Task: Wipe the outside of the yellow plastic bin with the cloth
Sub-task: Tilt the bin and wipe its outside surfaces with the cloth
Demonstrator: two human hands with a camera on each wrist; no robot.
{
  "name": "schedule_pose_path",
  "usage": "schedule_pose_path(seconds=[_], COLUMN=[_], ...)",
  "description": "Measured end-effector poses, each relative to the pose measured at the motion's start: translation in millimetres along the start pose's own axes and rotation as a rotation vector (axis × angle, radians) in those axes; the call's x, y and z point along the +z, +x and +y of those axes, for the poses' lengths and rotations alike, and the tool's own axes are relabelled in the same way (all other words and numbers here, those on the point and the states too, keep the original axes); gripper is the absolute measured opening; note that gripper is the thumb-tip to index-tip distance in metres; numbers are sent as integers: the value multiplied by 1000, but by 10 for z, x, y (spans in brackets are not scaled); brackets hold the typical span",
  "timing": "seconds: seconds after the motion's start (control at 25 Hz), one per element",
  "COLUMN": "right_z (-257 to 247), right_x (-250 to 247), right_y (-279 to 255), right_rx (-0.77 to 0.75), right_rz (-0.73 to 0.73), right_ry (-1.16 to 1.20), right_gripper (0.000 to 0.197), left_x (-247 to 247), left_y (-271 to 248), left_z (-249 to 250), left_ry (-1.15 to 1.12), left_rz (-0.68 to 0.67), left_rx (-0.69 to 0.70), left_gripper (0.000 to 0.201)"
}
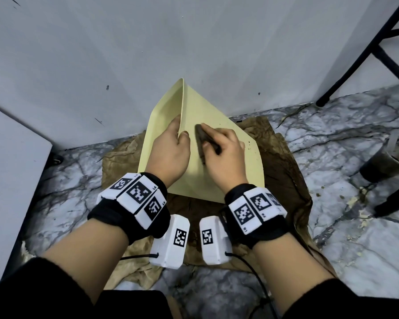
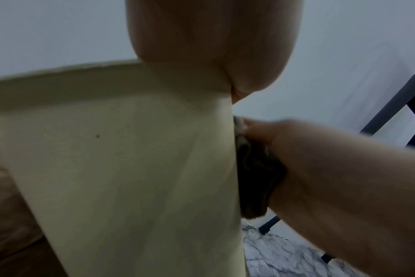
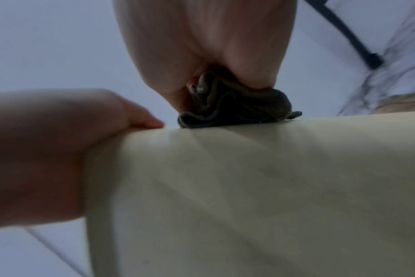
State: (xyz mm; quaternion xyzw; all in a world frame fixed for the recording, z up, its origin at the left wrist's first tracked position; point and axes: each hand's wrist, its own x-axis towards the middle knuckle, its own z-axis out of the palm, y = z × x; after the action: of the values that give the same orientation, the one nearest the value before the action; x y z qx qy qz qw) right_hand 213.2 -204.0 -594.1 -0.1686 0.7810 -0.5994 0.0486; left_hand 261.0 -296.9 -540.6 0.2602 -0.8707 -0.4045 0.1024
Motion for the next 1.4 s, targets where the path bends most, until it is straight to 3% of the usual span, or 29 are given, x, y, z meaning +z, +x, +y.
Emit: schedule_pose_path(seconds=[0.08,0.2,0.56,0.76,0.88,1.0,1.12,1.4], right_z=[-128,-35,958,1057,1030,1021,875,39], right_x=[63,31,-434,-578,-566,-518,-421,-157], right_y=[-27,-12,13,-7,-55,-131,-82,74], right_rx=[-68,-37,343,417,411,395,331,-46], right_rz=[-30,-34,43,16,52,70,57,104], right_ry=[6,14,-111,-125,-108,-93,-79,18], right_gripper=[36,36,35,36,35,36,36,38], left_x=[4,0,-51,-35,-61,-60,0,46], left_y=[-2,-5,-50,-60,-27,6,19,-34], left_z=[-26,-32,33,119,119,110,100,155], left_ry=[1,-3,3,-31,-92,-171,-127,-106], left_rz=[2,-3,-14,-97,-148,-94,-30,90], left_rx=[-2,-7,-29,-28,-35,-87,-47,54], left_gripper=[45,45,45,51,53,37,30,32])
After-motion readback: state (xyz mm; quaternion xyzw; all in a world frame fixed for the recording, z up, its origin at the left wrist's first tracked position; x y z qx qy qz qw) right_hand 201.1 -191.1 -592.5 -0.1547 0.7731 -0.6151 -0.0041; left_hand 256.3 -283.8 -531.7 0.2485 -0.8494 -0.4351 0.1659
